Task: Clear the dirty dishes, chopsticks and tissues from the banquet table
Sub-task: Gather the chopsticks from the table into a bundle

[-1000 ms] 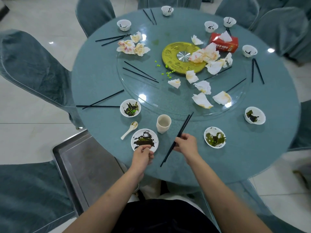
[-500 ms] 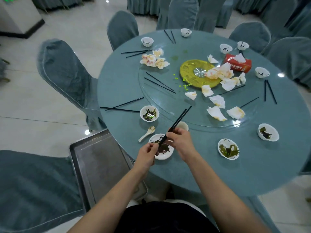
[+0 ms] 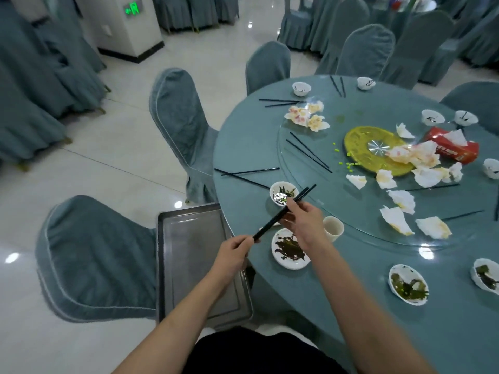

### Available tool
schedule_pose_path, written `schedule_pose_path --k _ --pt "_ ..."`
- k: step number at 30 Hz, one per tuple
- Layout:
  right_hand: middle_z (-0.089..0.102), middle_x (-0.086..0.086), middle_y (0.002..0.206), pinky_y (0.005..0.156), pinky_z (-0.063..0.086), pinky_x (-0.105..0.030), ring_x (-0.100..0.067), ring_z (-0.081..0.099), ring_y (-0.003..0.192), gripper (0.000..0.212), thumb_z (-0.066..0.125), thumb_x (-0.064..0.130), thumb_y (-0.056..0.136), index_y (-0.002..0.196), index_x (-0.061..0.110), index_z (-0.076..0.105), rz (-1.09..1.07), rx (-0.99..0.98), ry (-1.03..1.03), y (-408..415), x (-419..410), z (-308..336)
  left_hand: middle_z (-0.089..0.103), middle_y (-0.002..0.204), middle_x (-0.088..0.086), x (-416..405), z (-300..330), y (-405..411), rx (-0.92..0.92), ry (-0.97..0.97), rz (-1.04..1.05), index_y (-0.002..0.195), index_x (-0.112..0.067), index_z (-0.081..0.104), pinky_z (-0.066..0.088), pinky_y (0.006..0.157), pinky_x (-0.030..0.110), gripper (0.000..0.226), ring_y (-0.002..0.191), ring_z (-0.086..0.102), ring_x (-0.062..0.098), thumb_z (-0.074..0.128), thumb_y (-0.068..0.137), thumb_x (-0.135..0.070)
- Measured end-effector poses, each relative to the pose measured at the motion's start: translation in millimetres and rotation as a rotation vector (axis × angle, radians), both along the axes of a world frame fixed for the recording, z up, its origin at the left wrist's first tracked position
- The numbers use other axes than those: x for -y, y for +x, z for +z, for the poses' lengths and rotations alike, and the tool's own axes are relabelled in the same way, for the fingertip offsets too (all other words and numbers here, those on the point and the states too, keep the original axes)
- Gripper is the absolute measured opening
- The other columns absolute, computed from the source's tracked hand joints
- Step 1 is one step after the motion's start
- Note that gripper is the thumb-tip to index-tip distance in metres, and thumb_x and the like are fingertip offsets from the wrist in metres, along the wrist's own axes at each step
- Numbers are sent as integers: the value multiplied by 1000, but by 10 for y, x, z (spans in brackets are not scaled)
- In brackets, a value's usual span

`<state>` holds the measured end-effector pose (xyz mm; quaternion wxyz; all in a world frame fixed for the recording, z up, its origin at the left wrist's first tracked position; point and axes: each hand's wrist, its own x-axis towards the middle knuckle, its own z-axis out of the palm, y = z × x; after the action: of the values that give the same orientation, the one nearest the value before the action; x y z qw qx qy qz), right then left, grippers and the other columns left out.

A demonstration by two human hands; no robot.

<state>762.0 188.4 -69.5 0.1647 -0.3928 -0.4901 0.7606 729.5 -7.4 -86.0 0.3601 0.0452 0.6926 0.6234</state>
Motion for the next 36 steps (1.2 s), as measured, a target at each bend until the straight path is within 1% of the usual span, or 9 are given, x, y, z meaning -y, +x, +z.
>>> schedule_pose_path --k 4,11,15,18,21,25,28,33,36 --pt "72 -8 84 83 61 -45 -29 70 86 18 64 14 101 104 -3 67 112 -1 23 -72 168 -8 38 55 -7 172 -27 83 -15 -16 65 108 -12 76 28 46 24 26 47 32 9 51 107 -20" --pt "72 -14 98 75 60 -35 -28 74 88 20 67 19 99 105 0 66 315 26 -6 20 561 -26 34 59 -4 624 3 527 -39 -33 204 107 -14 74 24 41 24 26 48 29 11 54 106 -29" --pt "75 -5 86 73 60 -33 -23 75 85 19 67 18 99 105 0 66 398 20 -26 63 918 31 35 60 -9 954 10 671 -31 -44 282 101 -22 76 25 44 25 25 50 30 9 53 105 -32" --pt "74 -3 82 76 62 -36 -21 73 81 17 65 16 100 106 0 66 450 14 -22 51 1196 77 35 63 -6 1197 -19 727 27 -22 340 100 -27 78 22 45 26 25 51 30 8 54 105 -32" --pt "72 -7 85 65 59 -28 -17 72 76 12 65 15 100 101 3 67 506 20 2 -31 1535 112 40 67 -4 1485 -45 741 79 9 404 102 -23 78 22 44 23 24 52 31 8 54 105 -30" --pt "75 -15 98 65 59 -28 -24 75 85 15 67 17 99 104 3 69 543 17 28 -264 2084 133 42 69 -1 1983 11 606 144 67 458 83 -24 73 20 42 20 29 52 27 9 55 105 -27" --pt "74 -17 97 65 60 -29 -27 74 86 21 68 16 99 107 -3 68 537 6 42 -476 2551 167 43 67 -2 2471 85 425 119 81 447 99 -7 71 20 47 24 27 53 28 10 54 106 -26" --pt "73 -12 90 81 63 -46 -29 71 88 19 70 18 97 103 0 69 604 -44 50 -913 3563 212 41 65 -3 3441 223 52 84 76 507 104 -17 77 23 50 27 26 54 32 10 53 106 -24" --pt "73 -22 104 84 63 -47 -34 73 94 28 71 19 96 109 -5 67 645 -63 28 -1145 4165 282 38 61 -6 4019 309 -102 58 54 555 114 -13 73 25 46 23 26 53 29 9 50 107 -23"
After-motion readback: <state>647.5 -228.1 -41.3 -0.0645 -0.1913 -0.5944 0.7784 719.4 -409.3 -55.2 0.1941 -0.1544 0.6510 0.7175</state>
